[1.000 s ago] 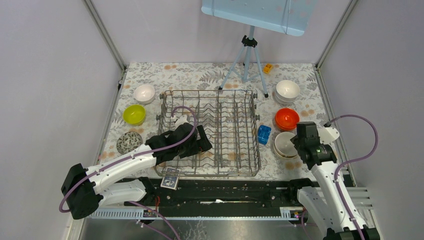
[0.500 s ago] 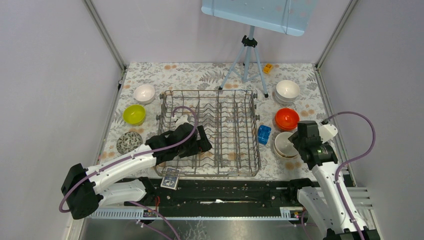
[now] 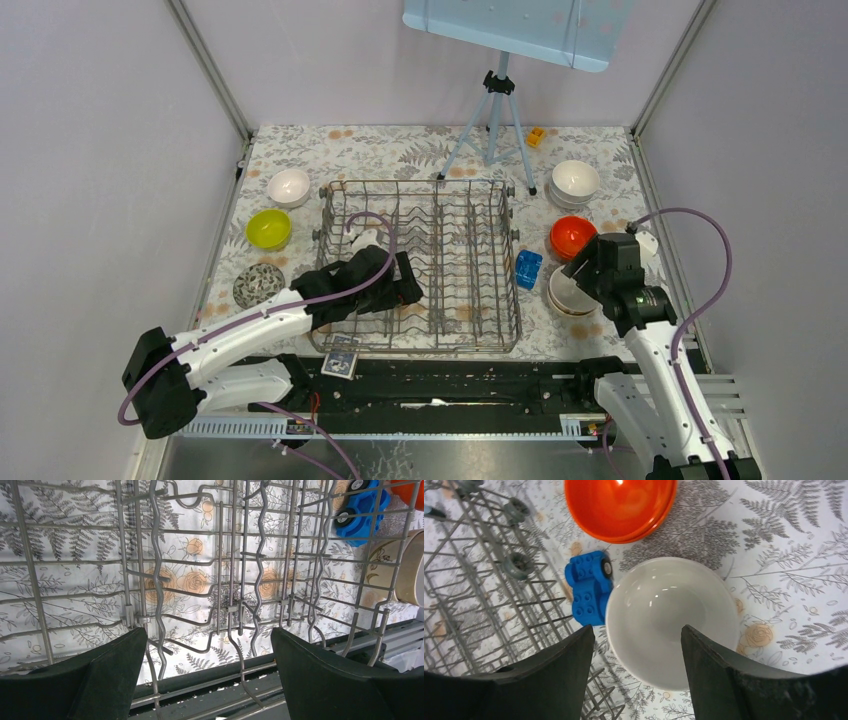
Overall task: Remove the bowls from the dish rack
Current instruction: Reset both arms
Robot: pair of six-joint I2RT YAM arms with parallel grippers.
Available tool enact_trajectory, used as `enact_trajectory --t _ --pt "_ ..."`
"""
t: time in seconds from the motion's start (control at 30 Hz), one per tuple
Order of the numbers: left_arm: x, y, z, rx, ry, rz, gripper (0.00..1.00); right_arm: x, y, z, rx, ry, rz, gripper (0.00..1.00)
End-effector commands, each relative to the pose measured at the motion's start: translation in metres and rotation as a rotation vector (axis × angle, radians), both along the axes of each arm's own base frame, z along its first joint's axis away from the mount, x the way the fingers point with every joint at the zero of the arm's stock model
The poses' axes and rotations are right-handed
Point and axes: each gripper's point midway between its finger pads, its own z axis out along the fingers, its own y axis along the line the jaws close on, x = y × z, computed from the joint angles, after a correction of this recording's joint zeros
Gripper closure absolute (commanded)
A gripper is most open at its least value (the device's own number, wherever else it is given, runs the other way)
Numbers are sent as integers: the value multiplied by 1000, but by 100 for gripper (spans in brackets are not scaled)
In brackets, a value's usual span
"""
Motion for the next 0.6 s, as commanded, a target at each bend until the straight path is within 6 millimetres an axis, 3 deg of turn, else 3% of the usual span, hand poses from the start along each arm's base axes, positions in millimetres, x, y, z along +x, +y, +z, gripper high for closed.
enact_trajectory --t 0.0,0.2,0.37,0.57 --pt "18 -5 38 -32 -136 -13 1 14 23 25 51 -106 152 29" --pt "34 10 81 3 -298 3 1 23 54 99 96 -326 359 13" --pt "46 28 115 28 -427 55 1 27 73 153 181 -470 402 1" --pt "55 49 151 76 -574 90 1 32 109 215 209 -608 553 0"
